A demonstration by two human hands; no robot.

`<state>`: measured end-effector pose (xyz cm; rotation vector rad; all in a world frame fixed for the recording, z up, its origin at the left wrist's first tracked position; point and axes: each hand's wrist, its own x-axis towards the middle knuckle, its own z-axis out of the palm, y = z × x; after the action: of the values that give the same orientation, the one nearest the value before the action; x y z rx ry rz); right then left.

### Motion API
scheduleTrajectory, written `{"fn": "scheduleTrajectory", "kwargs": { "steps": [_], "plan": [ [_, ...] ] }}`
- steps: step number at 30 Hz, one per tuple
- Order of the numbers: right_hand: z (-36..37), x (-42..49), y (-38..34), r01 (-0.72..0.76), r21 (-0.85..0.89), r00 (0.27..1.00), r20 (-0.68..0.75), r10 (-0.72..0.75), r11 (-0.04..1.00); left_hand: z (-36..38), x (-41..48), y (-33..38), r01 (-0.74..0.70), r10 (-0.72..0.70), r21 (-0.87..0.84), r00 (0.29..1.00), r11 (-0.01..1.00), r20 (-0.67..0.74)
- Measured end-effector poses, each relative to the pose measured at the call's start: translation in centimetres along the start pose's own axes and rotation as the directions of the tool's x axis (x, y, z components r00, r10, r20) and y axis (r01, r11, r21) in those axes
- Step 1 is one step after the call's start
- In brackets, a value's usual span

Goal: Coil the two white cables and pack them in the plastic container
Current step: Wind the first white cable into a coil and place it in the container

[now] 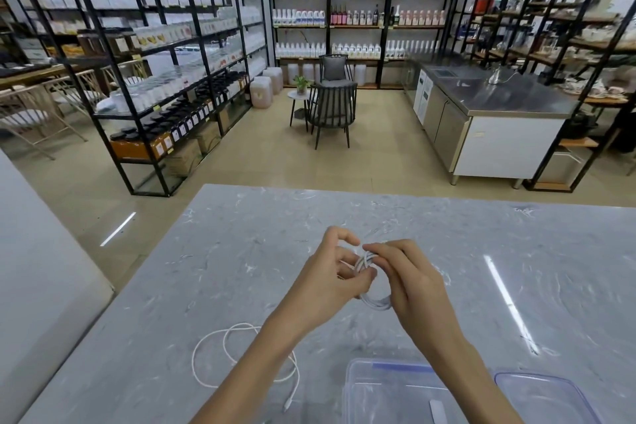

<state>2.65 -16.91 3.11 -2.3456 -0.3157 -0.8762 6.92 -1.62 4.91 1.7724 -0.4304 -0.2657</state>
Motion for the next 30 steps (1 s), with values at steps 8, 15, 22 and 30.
{"fn": "scheduleTrajectory", "kwargs": {
  "steps": [8, 15, 22, 30],
  "plan": [
    [1.0, -0.2, -0.1, -0.141, 0.225, 0.986, -0.057, 0.157, 0.964, -1.3, -0.5, 0.2, 0.103, -0.067, -0.198, 0.981, 0.975, 0.182],
    [0.7, 1.0, 0.2, -0.301, 0.355, 0.941, -0.04, 0.337, 0.885, -2.1, -0.4, -0.4, 0.113, -0.052, -0.427, 0.987, 0.897, 0.152],
    [0.7, 1.6, 0.0, -0.306, 0.279, 0.936, -0.088, 0.341, 0.91, -1.2, -0.1, -0.6, 0.019, -0.025, -0.329, 1.0, 0.944, -0.014],
    [1.4, 1.1, 0.1, -0.327, 0.191, 0.902, -0.23, 0.366, 0.925, 0.2, -0.7, -0.7, 0.01, -0.032, -0.189, 0.993, 0.982, -0.116]
  ]
}}
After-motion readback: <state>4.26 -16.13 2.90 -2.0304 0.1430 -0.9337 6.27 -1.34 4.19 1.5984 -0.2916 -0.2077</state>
